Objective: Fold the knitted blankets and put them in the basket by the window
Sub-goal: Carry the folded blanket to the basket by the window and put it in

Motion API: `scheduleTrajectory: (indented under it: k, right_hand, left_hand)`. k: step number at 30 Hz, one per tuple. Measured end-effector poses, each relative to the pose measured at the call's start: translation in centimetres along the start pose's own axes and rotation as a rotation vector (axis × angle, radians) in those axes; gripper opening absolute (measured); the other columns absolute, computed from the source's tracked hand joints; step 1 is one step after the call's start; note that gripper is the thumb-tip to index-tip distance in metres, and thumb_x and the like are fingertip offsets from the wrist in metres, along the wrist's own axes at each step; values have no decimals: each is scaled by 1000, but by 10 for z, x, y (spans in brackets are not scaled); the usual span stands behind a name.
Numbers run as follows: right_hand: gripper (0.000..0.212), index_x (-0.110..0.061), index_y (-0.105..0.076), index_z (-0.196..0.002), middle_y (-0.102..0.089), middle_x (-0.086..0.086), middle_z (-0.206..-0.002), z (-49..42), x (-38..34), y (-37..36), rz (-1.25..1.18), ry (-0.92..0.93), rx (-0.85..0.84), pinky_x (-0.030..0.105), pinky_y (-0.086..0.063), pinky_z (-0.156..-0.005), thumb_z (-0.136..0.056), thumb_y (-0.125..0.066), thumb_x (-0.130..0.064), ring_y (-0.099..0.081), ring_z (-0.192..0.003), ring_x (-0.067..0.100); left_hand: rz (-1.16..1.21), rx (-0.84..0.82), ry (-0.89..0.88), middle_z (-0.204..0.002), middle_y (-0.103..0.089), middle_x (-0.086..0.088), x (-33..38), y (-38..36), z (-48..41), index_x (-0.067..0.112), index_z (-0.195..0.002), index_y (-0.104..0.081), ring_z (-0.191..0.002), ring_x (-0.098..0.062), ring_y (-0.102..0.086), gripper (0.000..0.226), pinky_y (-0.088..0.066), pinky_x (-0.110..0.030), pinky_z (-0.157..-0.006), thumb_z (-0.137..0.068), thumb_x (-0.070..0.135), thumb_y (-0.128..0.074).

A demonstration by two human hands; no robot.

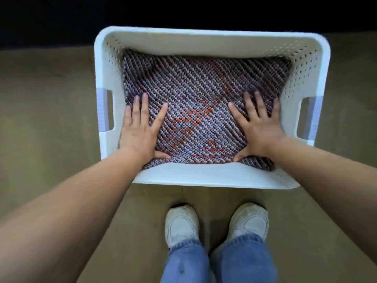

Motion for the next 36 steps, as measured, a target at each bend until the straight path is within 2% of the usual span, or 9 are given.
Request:
scheduleTrajectory:
  k: [6,8,11,16,21,24,27,31,36]
  right_hand:
    - [147,-30,56,-111,37,14,-149,-20,0,-10,4,-29,-55,63,11,-108,-39,-58,-89,31,-138,37]
    - [147,-28,51,-123,37,13,-149,-10,2,0,21,-47,-89,62,10,-109,-46,-60,-86,30,-138,37]
    - [131,-25,32,-141,27,16,-153,31,-6,25,-39,-34,-94,56,6,-113,-64,-62,-74,21,-143,35]
    - [90,-19,-3,-151,-4,12,-159,139,-6,106,-346,-17,166,42,-11,-117,-85,-51,-58,-7,-147,25]
    - [59,2,-60,-118,-63,22,-120,266,16,175,-584,-122,323,45,-48,-95,-81,-53,-43,-60,-112,36]
    - [58,1,-47,-133,-47,19,-140,339,26,207,-625,-161,358,39,-28,-112,-91,-37,-38,-41,-133,33]
    - [55,-8,-28,-145,-26,9,-154,419,47,222,-644,-273,445,35,-10,-117,-99,-35,-37,-19,-144,23]
    - [55,-11,-29,-145,-30,7,-153,531,58,208,-764,-465,470,33,-12,-117,-99,-32,-41,-21,-144,21]
    - [54,-11,-32,-144,-32,7,-152,701,53,141,-893,-747,558,31,-15,-115,-98,-36,-38,-24,-142,21]
  left_hand:
    - [-30,29,1,-147,31,-31,3,-3,-23,19,-117,54,-141,-44,21,142,10,-52,-114,-48,93,-45]
    - [-74,-16,23,-147,31,-31,2,6,-13,18,-125,50,-141,-44,21,141,8,-52,-115,-53,91,-48]
    - [-40,-71,24,-150,26,-30,12,29,24,20,-142,34,-142,-44,17,130,2,-51,-117,-67,80,-54]
    - [50,20,-140,-157,12,-21,43,126,103,21,-150,13,-146,-36,9,97,-5,-49,-118,-87,57,-52]
    - [121,147,-342,-160,-7,-10,86,249,200,16,-152,0,-148,-27,-5,76,-13,-43,-118,-96,46,-41]
    - [139,202,-430,-157,-21,-6,109,307,269,16,-151,-12,-146,-25,-17,69,-21,-40,-117,-95,43,-42]
    - [148,295,-542,-149,-37,-2,133,361,346,20,-150,-20,-137,-22,-34,63,-32,-34,-109,-94,34,-45]
    - [120,346,-667,-147,-40,-3,171,402,441,18,-149,-25,-134,-22,-38,58,-35,-33,-105,-96,33,-43]
    - [-47,336,-869,-156,-25,-4,264,393,577,20,-151,-19,-141,-25,-30,60,-30,-34,-110,-98,43,-37]
Point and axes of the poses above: each hand's wrist, its own z-axis away from the middle knuckle, its own y-axis out of the back of the hand, x = y × z, the point moved 9 cm from there along -z, towards the middle knuckle
